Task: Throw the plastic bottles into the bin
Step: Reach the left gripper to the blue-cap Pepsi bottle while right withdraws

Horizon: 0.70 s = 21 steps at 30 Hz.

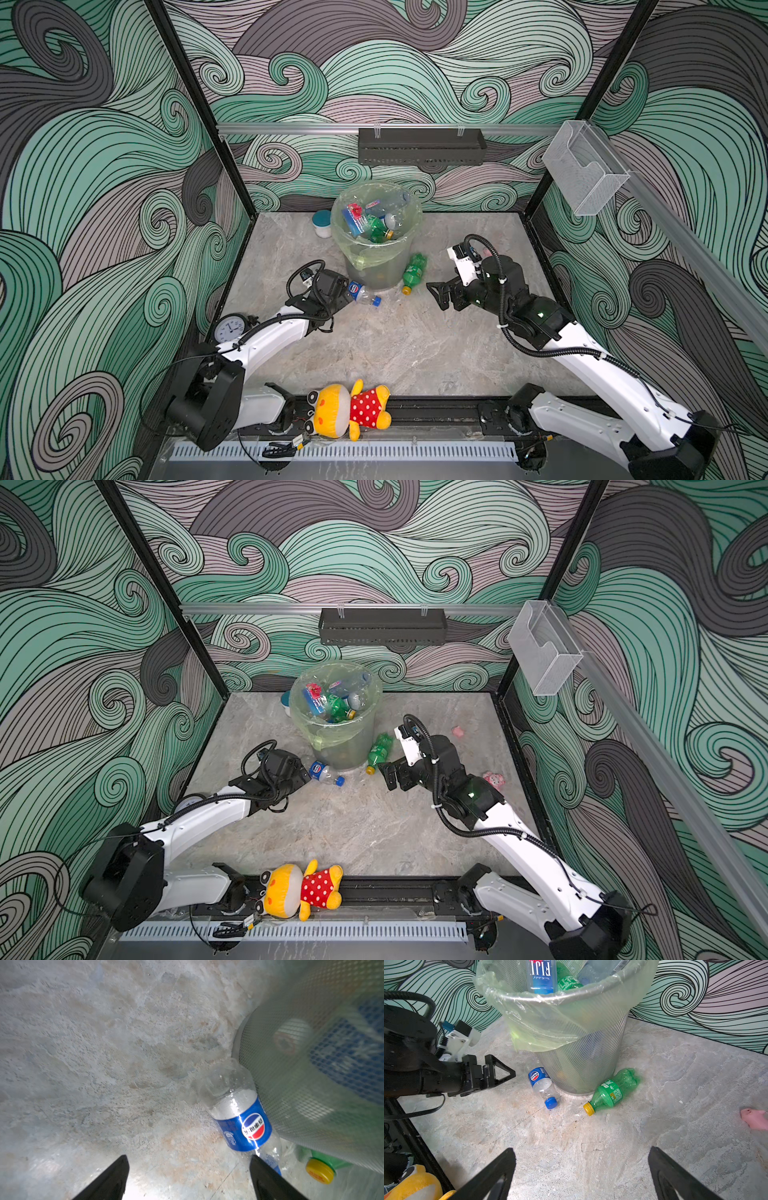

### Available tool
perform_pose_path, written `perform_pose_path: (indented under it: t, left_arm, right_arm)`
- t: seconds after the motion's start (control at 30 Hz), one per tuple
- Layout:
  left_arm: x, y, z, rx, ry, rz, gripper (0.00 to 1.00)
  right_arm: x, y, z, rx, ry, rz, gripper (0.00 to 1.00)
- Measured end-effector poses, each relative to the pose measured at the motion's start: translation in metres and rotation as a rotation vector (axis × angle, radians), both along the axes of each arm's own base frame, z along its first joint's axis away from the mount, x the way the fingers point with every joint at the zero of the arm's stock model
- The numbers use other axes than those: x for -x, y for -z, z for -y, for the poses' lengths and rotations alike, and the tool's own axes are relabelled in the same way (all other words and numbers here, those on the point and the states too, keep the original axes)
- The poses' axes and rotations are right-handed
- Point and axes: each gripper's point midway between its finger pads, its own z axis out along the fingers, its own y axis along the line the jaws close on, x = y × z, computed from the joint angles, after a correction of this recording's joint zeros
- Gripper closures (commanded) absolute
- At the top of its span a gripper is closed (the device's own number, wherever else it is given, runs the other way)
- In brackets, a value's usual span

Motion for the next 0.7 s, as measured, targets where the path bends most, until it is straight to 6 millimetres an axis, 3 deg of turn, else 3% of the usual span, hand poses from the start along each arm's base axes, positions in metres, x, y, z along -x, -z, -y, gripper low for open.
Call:
perform_pose_path:
  t: [0.27, 0.5, 0.7]
  left_arm:
    - [-0.027, 0.012, 0.018, 0.054, -0.028, 0.004, 0.1]
    - [-0.035, 0.028, 0.029, 0.094, -0.025, -0.011, 0.1]
    - [-0.042, 0.03, 0.032, 0.118, -0.03, -0.001, 0.1]
  right_arm:
    - [0.004, 0.013, 0.004, 0.014, 0.006, -0.018, 0.0]
    - [0.006, 0.016, 0.007, 0.012, 0.013, -0.016, 0.0]
    - [0.007, 0.018, 0.008, 0.011, 0.017, -0.018, 0.0]
